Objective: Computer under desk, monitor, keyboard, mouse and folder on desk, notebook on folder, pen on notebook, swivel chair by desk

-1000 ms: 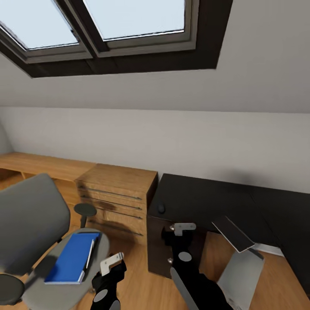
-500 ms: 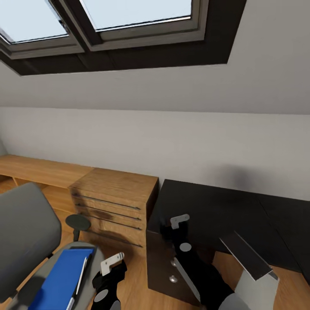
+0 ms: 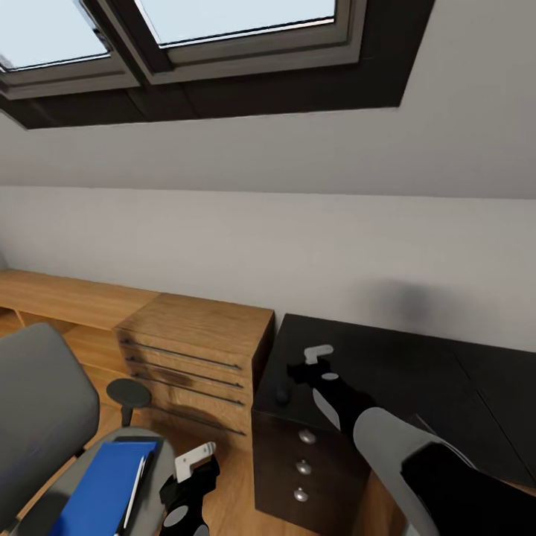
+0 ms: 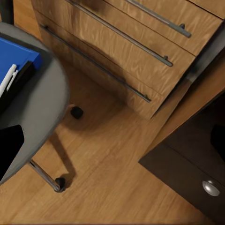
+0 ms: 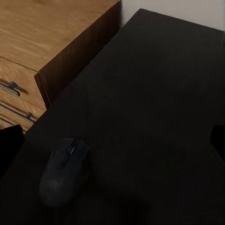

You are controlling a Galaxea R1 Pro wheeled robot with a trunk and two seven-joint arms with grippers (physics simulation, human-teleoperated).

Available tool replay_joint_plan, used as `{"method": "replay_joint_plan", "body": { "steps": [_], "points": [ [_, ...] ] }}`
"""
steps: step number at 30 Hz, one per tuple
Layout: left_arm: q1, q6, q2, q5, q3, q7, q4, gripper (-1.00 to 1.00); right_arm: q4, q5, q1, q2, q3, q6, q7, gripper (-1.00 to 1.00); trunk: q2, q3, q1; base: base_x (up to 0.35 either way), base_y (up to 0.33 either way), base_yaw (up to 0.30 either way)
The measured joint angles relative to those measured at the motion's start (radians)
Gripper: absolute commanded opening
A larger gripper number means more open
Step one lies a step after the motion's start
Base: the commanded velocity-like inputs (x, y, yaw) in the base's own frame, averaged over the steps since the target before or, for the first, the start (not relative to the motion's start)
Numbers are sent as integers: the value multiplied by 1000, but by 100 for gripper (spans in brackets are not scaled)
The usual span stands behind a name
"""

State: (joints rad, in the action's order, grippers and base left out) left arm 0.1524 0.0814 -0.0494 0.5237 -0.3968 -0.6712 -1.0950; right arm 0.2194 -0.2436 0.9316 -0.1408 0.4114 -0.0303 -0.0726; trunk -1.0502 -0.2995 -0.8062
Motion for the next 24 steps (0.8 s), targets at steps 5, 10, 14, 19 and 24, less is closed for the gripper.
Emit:
{"method": "replay_joint_plan", "body": {
  "steps": [5, 10, 14, 19, 24],
  "points": [
    [0, 0, 0, 0, 0, 1, 4, 100, -11, -8, 2, -17, -1, -94, 1, 100, 0, 0, 0, 183, 0, 0],
    [0, 0, 0, -1, 0, -3, -1, 100, -10, -27, 2, -34, -2, -205, 2, 100, 0, 0, 0, 31, 0, 0],
    [0, 0, 1, -2, 1, -3, -47, 100, -8, -146, 2, -34, 0, -244, 1, 100, -21, -9, -12, 2, 0, 0],
    [0, 4, 0, 3, 0, -2, -71, 100, -6, -169, 2, -34, 2, -272, -1, 100, -56, -25, -31, 0, 0, 0],
    [-1, 10, 1, 6, 1, -2, -102, 100, -6, -170, 2, -34, 1, -270, 1, 100, -91, -41, -50, 0, 0, 0]
  ]
}}
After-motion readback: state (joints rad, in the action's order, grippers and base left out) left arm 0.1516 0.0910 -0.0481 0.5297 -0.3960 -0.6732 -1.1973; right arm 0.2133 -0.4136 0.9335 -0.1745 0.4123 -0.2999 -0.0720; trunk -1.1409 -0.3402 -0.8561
